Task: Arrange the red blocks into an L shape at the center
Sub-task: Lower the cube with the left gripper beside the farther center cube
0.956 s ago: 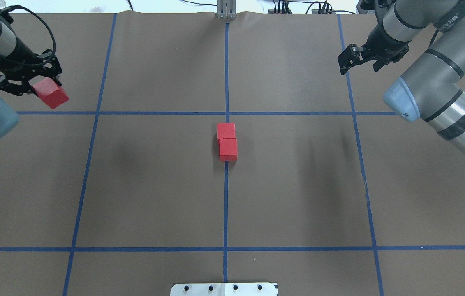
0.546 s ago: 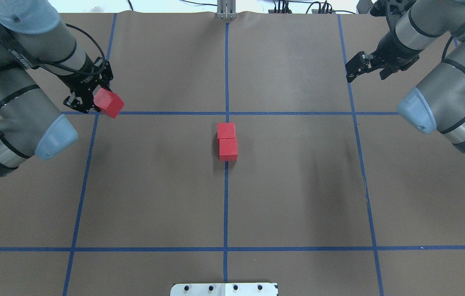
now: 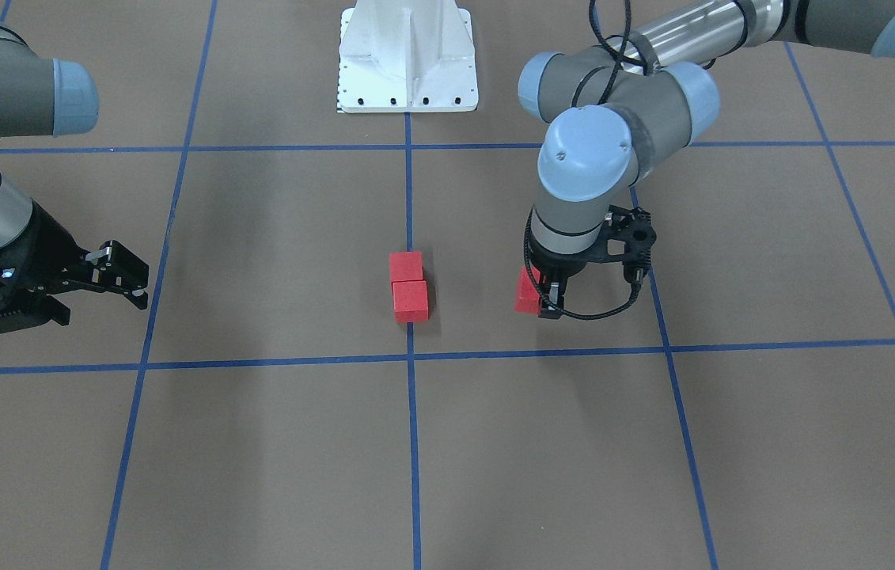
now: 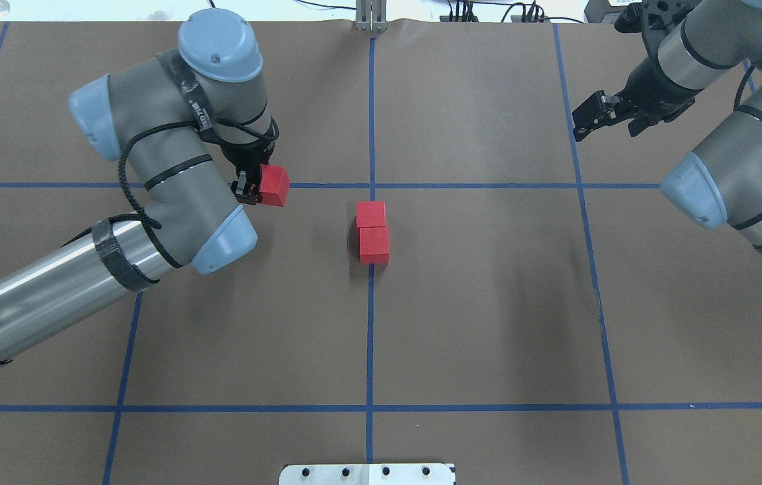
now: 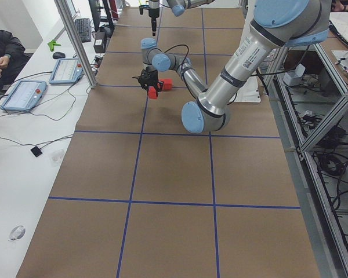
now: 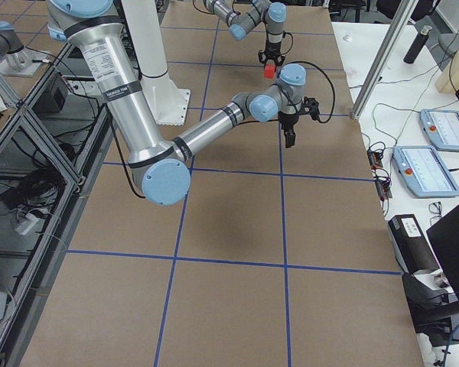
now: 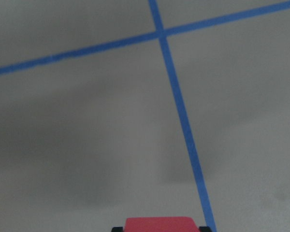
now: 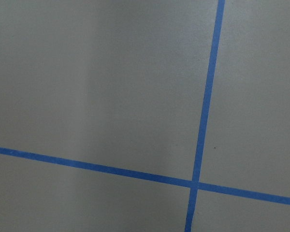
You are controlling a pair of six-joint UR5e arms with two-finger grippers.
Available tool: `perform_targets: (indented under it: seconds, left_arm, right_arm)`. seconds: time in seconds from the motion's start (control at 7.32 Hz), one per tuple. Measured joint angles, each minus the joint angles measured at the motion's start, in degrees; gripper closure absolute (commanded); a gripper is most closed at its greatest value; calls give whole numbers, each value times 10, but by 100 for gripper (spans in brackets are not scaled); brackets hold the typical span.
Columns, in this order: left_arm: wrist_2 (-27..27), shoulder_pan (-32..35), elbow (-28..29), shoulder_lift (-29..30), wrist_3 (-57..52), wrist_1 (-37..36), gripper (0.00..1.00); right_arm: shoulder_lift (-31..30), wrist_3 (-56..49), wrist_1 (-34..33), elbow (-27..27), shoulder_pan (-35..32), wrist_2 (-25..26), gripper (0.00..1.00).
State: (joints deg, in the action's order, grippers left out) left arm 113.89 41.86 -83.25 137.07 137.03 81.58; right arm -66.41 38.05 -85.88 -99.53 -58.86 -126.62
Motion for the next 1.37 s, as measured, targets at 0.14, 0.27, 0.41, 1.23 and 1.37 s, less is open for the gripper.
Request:
perform_targets:
  seconds: [0.14, 0.27, 0.41, 1.23, 1.37]
  left_arm:
    - [-4, -5, 41, 31, 15, -1, 100]
    - [-5, -9, 67, 50, 24, 0, 100]
    - [-9, -18, 82, 59, 33, 1, 100]
    - [-37, -41, 128, 83, 159, 35, 100]
    - [-38, -47, 133, 87, 160, 42, 100]
  right_arm:
    - [0, 1, 0, -1, 1, 0, 1]
    - [0, 1, 0, -1, 1, 1, 1]
    - [0, 1, 0, -1, 1, 1, 1]
    - [-1, 2, 0, -2, 2, 5, 1]
    - [-1, 2, 0, -2, 2, 5, 1]
